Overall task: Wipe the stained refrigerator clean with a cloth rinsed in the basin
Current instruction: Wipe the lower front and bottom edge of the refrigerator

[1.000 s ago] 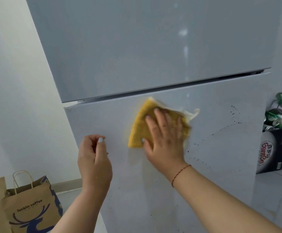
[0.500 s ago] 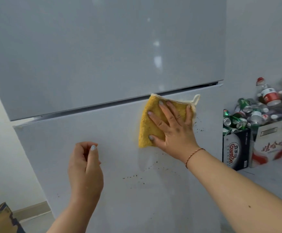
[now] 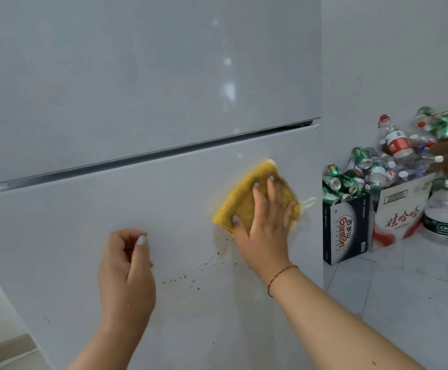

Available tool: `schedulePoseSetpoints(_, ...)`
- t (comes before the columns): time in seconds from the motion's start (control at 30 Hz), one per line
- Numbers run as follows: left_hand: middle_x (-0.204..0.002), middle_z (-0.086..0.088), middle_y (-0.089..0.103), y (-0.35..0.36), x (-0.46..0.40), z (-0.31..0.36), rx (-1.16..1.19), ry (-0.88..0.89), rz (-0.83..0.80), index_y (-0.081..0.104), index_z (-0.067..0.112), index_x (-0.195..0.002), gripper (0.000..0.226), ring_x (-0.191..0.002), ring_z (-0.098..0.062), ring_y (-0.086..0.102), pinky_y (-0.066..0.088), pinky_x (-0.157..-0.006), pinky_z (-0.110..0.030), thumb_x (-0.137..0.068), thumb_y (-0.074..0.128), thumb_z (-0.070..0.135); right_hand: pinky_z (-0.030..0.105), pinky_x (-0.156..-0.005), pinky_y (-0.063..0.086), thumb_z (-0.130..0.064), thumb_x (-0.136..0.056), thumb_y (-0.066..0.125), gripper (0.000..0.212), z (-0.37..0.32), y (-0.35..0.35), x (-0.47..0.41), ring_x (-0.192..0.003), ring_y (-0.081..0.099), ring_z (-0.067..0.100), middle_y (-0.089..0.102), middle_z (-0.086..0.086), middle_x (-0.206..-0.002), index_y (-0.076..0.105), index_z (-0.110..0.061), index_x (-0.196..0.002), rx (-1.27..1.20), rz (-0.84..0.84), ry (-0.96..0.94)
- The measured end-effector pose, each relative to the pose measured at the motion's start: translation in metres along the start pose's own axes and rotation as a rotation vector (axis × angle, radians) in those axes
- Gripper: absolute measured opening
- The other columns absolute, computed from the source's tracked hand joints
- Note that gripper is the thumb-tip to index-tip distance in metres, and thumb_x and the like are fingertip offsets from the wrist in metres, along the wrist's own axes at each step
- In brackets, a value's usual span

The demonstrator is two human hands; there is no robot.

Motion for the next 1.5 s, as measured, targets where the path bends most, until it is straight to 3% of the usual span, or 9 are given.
schedulePoseSetpoints(0.13,-0.076,-0.004,0.056,0.009,0.004,0.004,0.012,0.001,-0.029,0.052,0.028,-0.087,0.020,-0.068,-0.014,0.054,0.036,-0.058,-0.026,-0.099,0.044,0.013,0.062,-0.112,-0.008,-0.065,-0.085,0.042,0.079,-0.001,-0.015,-0.042,-0.149,-0.003,0.020,0.003,0.000,-0.161,0.009,-0.035,-0.150,0.186,-0.059,-0.199)
schedulePoseSetpoints(0.27,-0.077,-0.003,0.056,0.016,0.006,0.003,0.014,-0.019,-0.056,0.052,0.028,-0.088,0.019,-0.067,-0.012,0.054,0.036,-0.058,-0.025,-0.099,0.044,0.015,0.060,-0.114,-0.006,-0.074,-0.087,0.026,0.084,0.045,-0.033,-0.082,-0.147,-0.016,0.021,-0.019,-0.002,-0.160,-0.025,-0.040,-0.144,0.236,-0.087,-0.011)
schedulePoseSetpoints(0.5,-0.077,-0.004,0.056,0.003,0.013,-0.012,0.000,-0.062,-0.046,0.053,0.026,-0.089,0.017,-0.069,-0.013,0.054,0.037,-0.059,-0.027,-0.098,0.044,0.015,0.054,-0.118,0.001,-0.068,-0.088,0.013,0.081,0.093,-0.013,-0.019,-0.147,-0.014,0.024,-0.016,0.007,-0.160,-0.017,-0.025,-0.150,0.012,-0.043,0.411)
schedulePoseSetpoints(0.67,-0.077,-0.004,0.056,-0.006,0.020,-0.027,-0.023,-0.071,-0.051,0.053,0.027,-0.088,0.015,-0.064,-0.006,0.053,0.037,-0.061,-0.029,-0.098,0.046,0.016,0.057,-0.116,-0.001,-0.067,-0.083,0.011,0.082,0.050,0.027,0.035,-0.147,-0.014,0.026,-0.012,0.012,-0.160,-0.018,-0.023,-0.146,-0.066,-0.065,0.474)
schedulePoseSetpoints(0.8,-0.078,-0.003,0.055,-0.020,0.023,-0.040,-0.038,-0.078,-0.030,0.052,0.029,-0.088,0.009,-0.059,0.001,0.052,0.040,-0.061,-0.030,-0.089,0.044,0.027,0.062,-0.114,-0.001,-0.061,-0.090,0.032,0.082,-0.020,0.043,0.050,-0.147,-0.005,0.034,-0.001,0.014,-0.159,-0.003,-0.022,-0.153,-0.011,-0.040,0.191)
schedulePoseSetpoints(0.97,-0.077,-0.007,0.058,-0.036,0.025,-0.049,-0.079,-0.085,0.033,0.052,0.026,-0.088,0.016,-0.059,-0.001,0.053,0.038,-0.060,-0.027,-0.098,0.046,0.015,0.065,-0.113,0.003,-0.046,-0.087,0.057,0.071,-0.113,0.065,0.092,-0.148,0.005,0.031,0.014,0.005,-0.158,0.029,-0.026,-0.150,0.122,-0.124,-0.560)
schedulePoseSetpoints(1.17,-0.079,-0.009,0.059,-0.040,0.031,-0.059,-0.101,-0.108,0.018,0.054,0.018,-0.094,0.012,-0.060,0.000,0.054,0.040,-0.058,-0.017,-0.099,0.044,0.014,0.060,-0.113,0.022,-0.042,-0.091,0.055,0.054,-0.071,0.052,0.096,-0.144,0.028,0.021,0.037,-0.004,-0.152,0.043,-0.031,-0.143,0.196,-0.110,-0.917)
schedulePoseSetpoints(1.3,-0.080,-0.010,0.058,-0.039,0.037,-0.065,-0.080,-0.138,-0.015,0.054,0.020,-0.093,0.013,-0.067,-0.015,0.055,0.039,-0.060,-0.029,-0.100,0.043,0.015,0.063,-0.111,0.020,-0.052,-0.087,0.056,0.064,-0.012,0.040,0.073,-0.143,0.026,0.027,0.030,0.001,-0.152,0.036,-0.031,-0.144,0.285,-0.073,-0.742)
schedulePoseSetpoints(1.5,-0.077,-0.005,0.056,-0.045,0.046,-0.078,-0.079,-0.178,-0.043,0.053,0.023,-0.089,0.016,-0.066,-0.017,0.055,0.040,-0.061,-0.032,-0.099,0.044,0.014,0.058,-0.116,0.011,-0.056,-0.092,0.035,0.073,0.050,0.033,0.075,-0.144,0.016,0.036,0.015,0.016,-0.156,0.019,-0.016,-0.151,0.198,-0.043,-0.013)
Point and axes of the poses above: each hand's wrist, its own x-axis away from the middle knuckle, its own y-axis out of the palm, z = x × y, the point moved 10 cm from there along -x, towards the middle knuckle
